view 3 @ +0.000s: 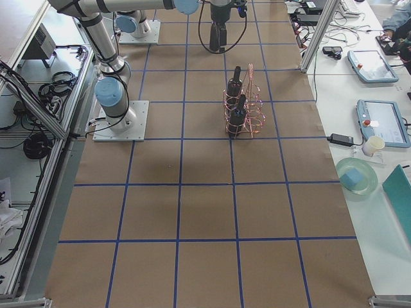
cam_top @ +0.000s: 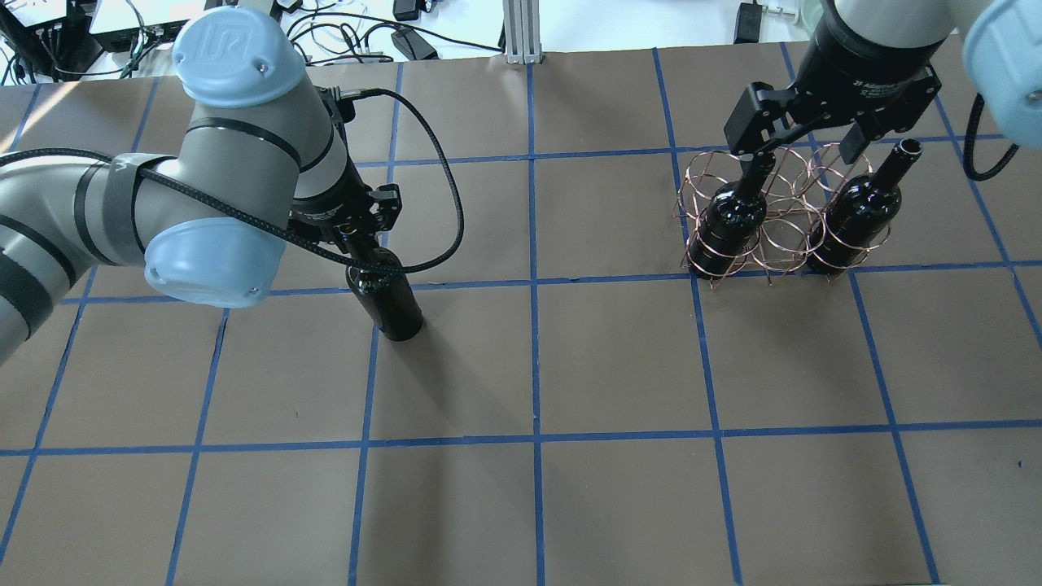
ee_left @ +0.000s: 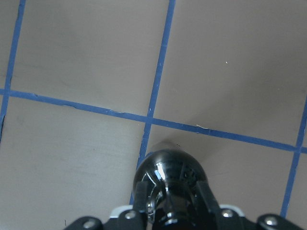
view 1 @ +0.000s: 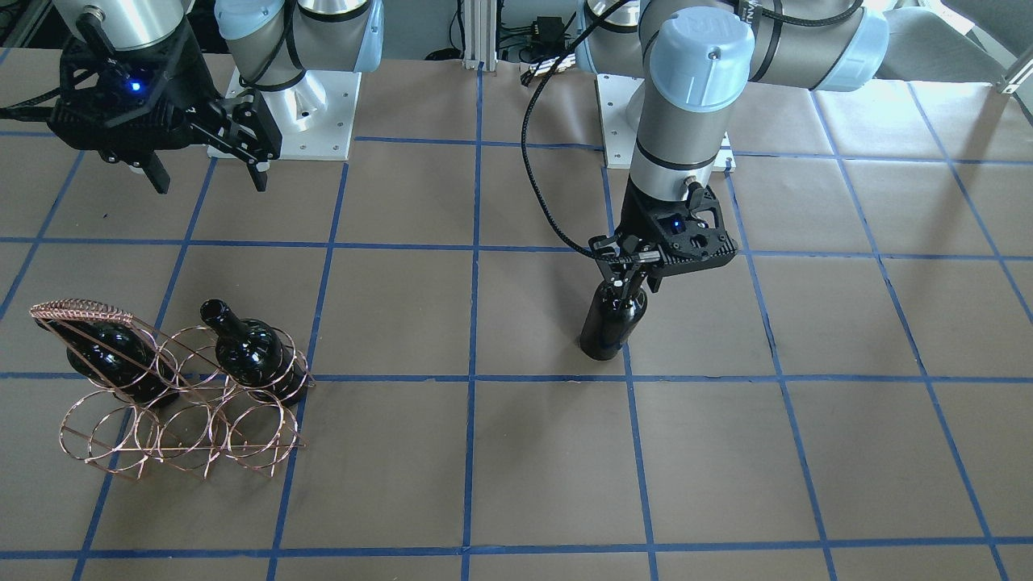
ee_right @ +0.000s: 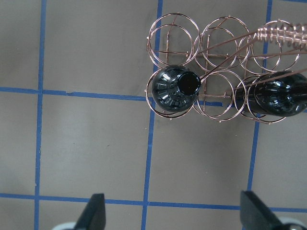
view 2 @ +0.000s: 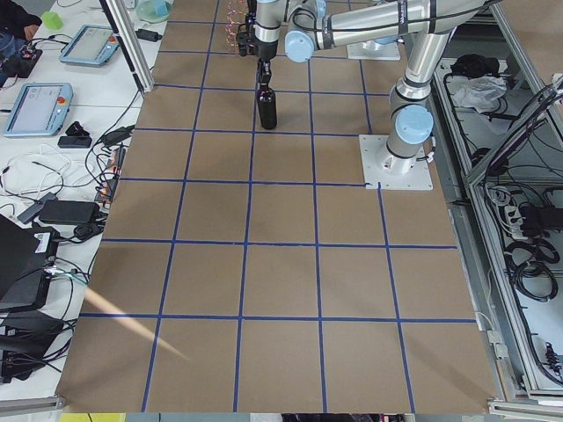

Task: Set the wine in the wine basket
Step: 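Release the upright bottle and lift the left gripper away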

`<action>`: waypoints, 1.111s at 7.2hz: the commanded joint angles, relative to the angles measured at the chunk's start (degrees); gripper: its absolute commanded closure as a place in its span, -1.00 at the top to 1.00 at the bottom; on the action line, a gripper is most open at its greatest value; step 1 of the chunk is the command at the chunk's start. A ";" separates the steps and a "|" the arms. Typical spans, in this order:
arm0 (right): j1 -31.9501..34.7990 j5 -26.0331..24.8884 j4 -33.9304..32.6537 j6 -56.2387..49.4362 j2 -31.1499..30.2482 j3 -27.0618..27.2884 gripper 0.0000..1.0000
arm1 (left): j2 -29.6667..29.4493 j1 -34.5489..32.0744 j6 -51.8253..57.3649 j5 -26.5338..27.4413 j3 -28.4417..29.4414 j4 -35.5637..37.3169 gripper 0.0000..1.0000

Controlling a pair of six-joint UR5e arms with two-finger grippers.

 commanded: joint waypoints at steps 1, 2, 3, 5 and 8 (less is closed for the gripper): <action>0.05 0.01 -0.19 0.35 -0.23 0.04 1.00 | 0.40 0.22 0.41 0.30 2.99 -0.87 1.00; 0.05 -0.08 -0.10 0.18 -0.40 0.04 1.00 | 0.48 0.57 0.41 0.13 5.80 -4.10 1.00; 0.05 -0.08 -0.19 0.27 -0.49 0.04 1.00 | 0.48 1.36 0.41 0.30 10.18 -9.09 1.00; 0.05 0.01 -0.10 0.18 -0.58 0.04 1.00 | -0.83 7.57 5.03 -0.57 16.71 -12.21 1.00; 2.84 -0.16 0.69 3.40 -0.41 -0.31 1.00 | -0.48 15.15 12.54 -1.53 17.25 -12.31 1.00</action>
